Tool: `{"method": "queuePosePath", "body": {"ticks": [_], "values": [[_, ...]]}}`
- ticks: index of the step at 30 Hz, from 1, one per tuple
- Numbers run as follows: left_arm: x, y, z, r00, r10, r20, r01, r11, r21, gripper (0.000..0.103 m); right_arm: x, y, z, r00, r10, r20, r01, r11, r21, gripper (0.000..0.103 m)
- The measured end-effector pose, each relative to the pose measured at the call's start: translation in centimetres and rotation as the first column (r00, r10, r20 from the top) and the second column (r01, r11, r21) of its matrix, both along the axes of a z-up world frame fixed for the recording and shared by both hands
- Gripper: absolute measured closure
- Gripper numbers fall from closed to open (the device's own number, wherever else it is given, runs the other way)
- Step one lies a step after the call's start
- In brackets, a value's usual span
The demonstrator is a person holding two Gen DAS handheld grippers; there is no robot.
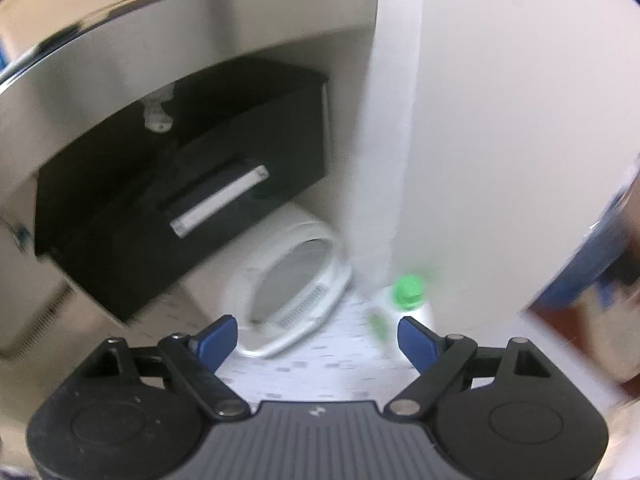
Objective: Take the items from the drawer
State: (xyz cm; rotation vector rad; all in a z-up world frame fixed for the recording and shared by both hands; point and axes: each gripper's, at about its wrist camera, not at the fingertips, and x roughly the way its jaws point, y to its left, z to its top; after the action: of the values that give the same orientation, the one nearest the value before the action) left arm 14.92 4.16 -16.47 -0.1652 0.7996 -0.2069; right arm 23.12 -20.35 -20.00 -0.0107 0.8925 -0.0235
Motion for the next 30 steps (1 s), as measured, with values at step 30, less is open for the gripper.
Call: {"method": "queuePosePath", "body": {"ticks": [30], "values": [[-12.4, -2.6, 15.7, 0.975, 0.067, 0.21, -0.108, 0.976, 0.189, 0.01, -21.3, 2.8, 19.8, 0.953, -0.038, 0.301, 0.03, 0.999, 0.03, 0.016]]}}
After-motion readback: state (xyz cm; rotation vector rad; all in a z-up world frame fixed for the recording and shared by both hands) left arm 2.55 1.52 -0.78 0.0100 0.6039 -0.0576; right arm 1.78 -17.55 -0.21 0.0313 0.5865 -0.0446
